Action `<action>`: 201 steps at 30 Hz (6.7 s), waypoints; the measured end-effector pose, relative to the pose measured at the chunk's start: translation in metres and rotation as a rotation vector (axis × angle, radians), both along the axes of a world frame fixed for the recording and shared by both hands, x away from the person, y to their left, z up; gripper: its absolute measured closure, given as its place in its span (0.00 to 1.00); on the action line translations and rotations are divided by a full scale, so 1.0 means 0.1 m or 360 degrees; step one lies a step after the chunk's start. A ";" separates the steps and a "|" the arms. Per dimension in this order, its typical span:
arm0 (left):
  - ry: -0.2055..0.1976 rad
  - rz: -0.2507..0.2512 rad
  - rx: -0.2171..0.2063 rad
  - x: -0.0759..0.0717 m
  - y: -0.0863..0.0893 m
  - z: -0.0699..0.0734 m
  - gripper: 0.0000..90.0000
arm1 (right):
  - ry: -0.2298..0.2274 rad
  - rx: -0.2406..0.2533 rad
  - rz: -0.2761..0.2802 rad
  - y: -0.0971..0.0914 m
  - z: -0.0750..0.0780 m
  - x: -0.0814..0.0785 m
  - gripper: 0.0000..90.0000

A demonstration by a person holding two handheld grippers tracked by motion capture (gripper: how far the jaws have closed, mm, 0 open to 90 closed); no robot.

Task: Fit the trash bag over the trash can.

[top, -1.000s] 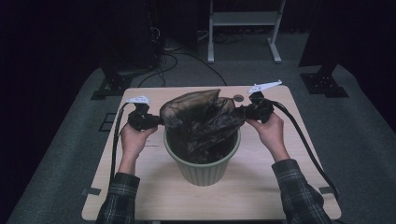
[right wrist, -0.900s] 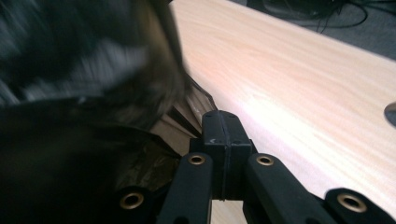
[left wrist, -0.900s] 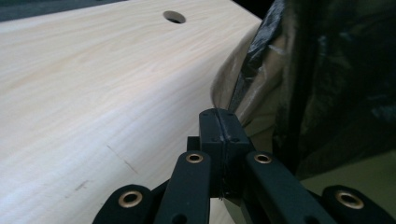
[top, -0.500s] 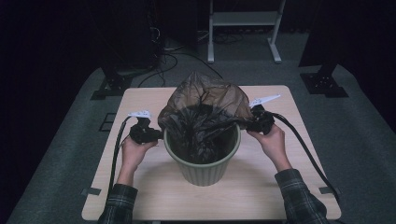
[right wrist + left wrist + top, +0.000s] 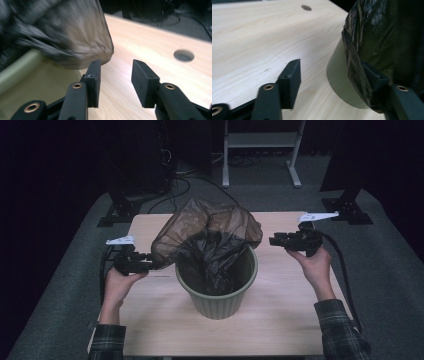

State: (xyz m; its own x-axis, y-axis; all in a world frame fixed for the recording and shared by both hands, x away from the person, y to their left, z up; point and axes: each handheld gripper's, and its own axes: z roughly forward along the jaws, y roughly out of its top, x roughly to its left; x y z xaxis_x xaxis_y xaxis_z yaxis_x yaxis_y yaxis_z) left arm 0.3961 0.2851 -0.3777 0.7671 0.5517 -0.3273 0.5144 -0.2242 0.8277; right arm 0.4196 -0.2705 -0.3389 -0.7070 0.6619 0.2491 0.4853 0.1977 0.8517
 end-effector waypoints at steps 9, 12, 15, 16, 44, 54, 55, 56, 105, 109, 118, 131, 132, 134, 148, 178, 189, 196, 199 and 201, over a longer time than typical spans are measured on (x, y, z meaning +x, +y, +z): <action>-0.0071 -0.0070 -0.0019 -0.10 0.02 0.15 0.42 | -0.0164 0.0182 0.0177 0.20 0.48 0.05 0.48; -0.0085 -0.0108 -0.0011 -0.11 -0.05 0.15 0.44 | -0.0173 0.0136 0.0225 0.43 0.57 0.14 0.45; -0.0099 -0.0128 -0.0012 -0.12 -0.11 0.16 0.44 | -0.0159 0.0130 0.0242 0.60 0.59 0.25 0.42; -0.0105 -0.0134 -0.0014 -0.12 -0.12 0.17 0.44 | -0.0148 0.0143 0.0253 0.66 0.59 0.29 0.41; -0.0245 -0.0393 -0.0115 -0.52 -0.35 0.25 1.00 | -0.0190 0.0060 0.0466 0.64 0.60 -0.39 1.00; -0.0231 -0.0461 -0.0145 -0.71 -0.36 0.19 1.00 | -0.0186 0.0069 0.0516 0.38 0.41 -0.86 1.00; -0.0229 -0.0466 -0.0138 -0.72 -0.35 0.19 1.00 | -0.0189 0.0079 0.0521 0.35 0.39 -0.91 1.00; -0.0225 -0.0472 -0.0139 -0.74 -0.33 0.18 1.00 | -0.0184 0.0084 0.0527 0.33 0.36 -0.95 1.00; -0.0250 -0.0483 -0.0117 -0.89 -0.29 0.22 1.00 | -0.0076 0.0016 0.0612 0.22 -0.06 -1.38 1.00; -0.0171 -0.0504 -0.0095 -0.88 -0.28 0.06 1.00 | 0.0009 0.0009 0.0618 0.20 -0.19 -1.37 1.00; -0.0011 -0.0426 0.0076 -0.76 -0.30 -0.24 1.00 | 0.0197 -0.0092 0.0577 0.25 -0.53 -1.23 1.00; 0.0110 -0.0420 0.0227 -0.62 -0.44 -0.49 1.00 | 0.0257 -0.0202 0.0554 0.41 -0.72 -1.11 1.00; 0.0116 -0.0408 0.0241 -0.60 -0.43 -0.51 1.00 | 0.0260 -0.0225 0.0531 0.41 -0.73 -1.09 1.00; 0.0129 -0.0393 0.0248 -0.57 -0.43 -0.57 1.00 | 0.0267 -0.0249 0.0509 0.40 -0.75 -1.06 1.00; 0.0170 -0.0372 0.0289 -0.47 -0.52 -0.79 1.00 | 0.0211 -0.0240 0.0377 0.34 -1.01 -0.87 1.00; -0.0268 -0.0568 0.0173 -0.70 -0.58 -0.02 0.37 | -0.0163 0.0113 0.0367 0.39 0.19 -0.64 0.50; -0.0283 -0.0646 0.0197 -0.69 -0.64 -0.03 0.89 | -0.0091 0.0086 0.0396 0.72 0.20 -0.33 0.98; -0.0238 -0.0575 0.0209 -0.62 -0.65 -0.07 1.00 | -0.0106 0.0015 0.0268 0.72 0.14 -0.22 1.00; -0.0215 -0.0540 0.0209 -0.57 -0.65 -0.12 1.00 | -0.0085 0.0014 0.0246 0.74 0.07 -0.16 1.00; -0.0209 -0.0513 0.0203 -0.55 -0.64 -0.14 1.00 | -0.0057 0.0012 0.0214 0.76 0.02 -0.13 1.00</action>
